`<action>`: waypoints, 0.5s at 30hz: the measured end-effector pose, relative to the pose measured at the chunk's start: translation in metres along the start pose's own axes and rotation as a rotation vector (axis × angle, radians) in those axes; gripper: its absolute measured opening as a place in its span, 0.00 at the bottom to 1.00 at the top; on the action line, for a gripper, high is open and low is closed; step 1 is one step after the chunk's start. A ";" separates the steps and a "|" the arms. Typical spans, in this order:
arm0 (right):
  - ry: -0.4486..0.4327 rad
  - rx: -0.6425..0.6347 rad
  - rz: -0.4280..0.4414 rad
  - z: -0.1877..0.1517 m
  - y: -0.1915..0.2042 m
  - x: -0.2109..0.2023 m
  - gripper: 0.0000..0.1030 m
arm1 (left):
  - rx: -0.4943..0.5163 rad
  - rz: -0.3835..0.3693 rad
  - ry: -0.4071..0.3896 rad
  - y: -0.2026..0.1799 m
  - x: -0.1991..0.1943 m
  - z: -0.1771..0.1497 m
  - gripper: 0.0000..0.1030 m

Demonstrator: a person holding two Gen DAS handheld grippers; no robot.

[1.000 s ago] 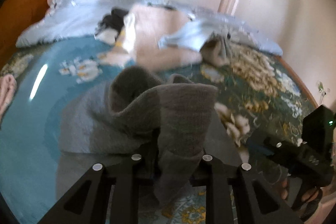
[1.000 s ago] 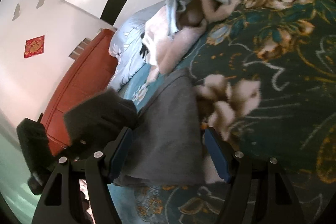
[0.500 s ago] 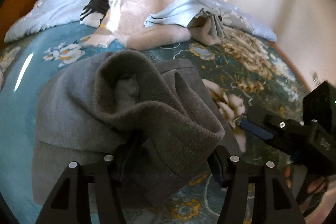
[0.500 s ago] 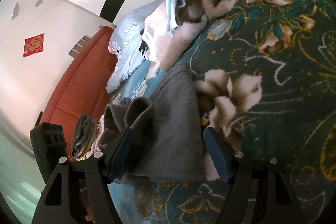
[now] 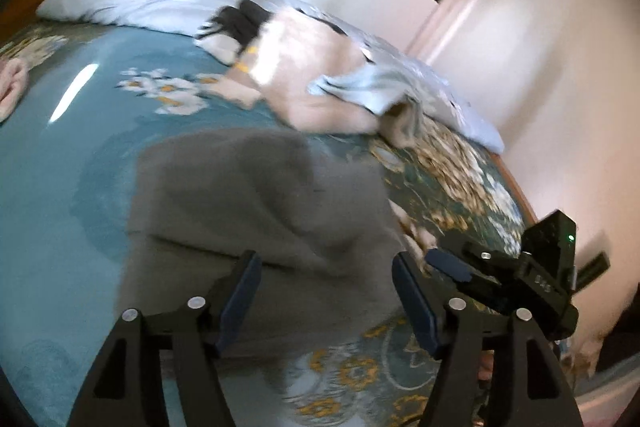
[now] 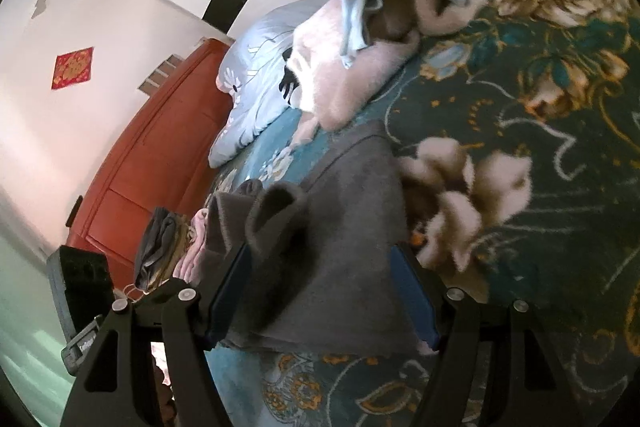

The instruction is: Fold clothes

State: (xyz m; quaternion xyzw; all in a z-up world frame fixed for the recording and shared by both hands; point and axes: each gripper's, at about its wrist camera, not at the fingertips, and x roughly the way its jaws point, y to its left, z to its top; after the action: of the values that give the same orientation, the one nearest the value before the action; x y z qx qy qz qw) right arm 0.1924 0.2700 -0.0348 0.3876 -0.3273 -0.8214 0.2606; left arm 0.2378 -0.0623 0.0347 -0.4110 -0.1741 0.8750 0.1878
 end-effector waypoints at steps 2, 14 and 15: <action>0.003 -0.021 0.010 0.002 0.007 0.002 0.70 | -0.075 0.054 -0.031 0.027 -0.008 -0.002 0.70; 0.115 -0.204 0.003 0.004 0.053 0.053 0.70 | -0.270 0.235 0.010 0.100 0.001 -0.040 0.70; 0.126 -0.208 -0.008 0.004 0.054 0.059 0.70 | -0.270 0.233 0.013 0.101 0.002 -0.041 0.70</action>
State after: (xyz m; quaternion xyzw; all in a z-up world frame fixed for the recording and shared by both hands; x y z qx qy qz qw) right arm 0.1652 0.1966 -0.0204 0.4106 -0.2216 -0.8261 0.3161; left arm 0.2501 -0.1427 -0.0372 -0.4552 -0.2400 0.8569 0.0295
